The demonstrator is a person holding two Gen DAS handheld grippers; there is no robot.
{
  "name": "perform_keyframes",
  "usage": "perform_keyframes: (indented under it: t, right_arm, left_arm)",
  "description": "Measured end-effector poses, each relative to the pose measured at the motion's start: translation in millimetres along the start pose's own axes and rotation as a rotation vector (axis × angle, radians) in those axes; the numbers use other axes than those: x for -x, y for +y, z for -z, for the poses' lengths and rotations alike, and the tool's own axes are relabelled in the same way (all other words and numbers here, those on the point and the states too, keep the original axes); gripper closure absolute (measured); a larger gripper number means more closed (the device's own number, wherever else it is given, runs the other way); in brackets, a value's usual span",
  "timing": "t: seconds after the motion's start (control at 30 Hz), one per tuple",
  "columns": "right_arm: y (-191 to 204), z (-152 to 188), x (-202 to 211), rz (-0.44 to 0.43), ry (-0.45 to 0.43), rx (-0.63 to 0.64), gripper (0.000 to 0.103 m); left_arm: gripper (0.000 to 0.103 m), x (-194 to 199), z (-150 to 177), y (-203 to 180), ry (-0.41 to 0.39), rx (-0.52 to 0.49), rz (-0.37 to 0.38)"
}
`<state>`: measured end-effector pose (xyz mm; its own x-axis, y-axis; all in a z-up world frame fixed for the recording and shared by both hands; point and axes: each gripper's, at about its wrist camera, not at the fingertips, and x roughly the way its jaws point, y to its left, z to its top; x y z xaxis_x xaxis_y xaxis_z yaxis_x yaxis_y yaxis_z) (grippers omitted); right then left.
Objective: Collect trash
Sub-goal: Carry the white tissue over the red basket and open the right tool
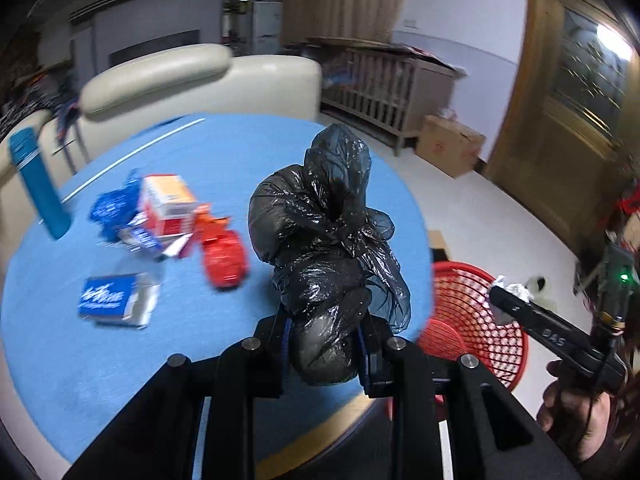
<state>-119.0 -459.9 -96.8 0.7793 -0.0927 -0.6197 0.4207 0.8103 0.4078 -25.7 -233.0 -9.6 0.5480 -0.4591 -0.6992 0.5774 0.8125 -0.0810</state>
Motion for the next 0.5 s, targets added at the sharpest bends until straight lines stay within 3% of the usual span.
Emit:
perform_keyframes:
  t: [0.23,0.5]
  right_arm:
    - [-41,8,-6,0.048,0.024,-0.066,0.057]
    - [-73,16,-8,0.079,0.043,-0.125,0.055]
  left_arm:
    - [0.075,-22,-6,-55,0.040,-0.096,0.057]
    - [0.075,-40,-6,-88,0.079,-0.182,0.118]
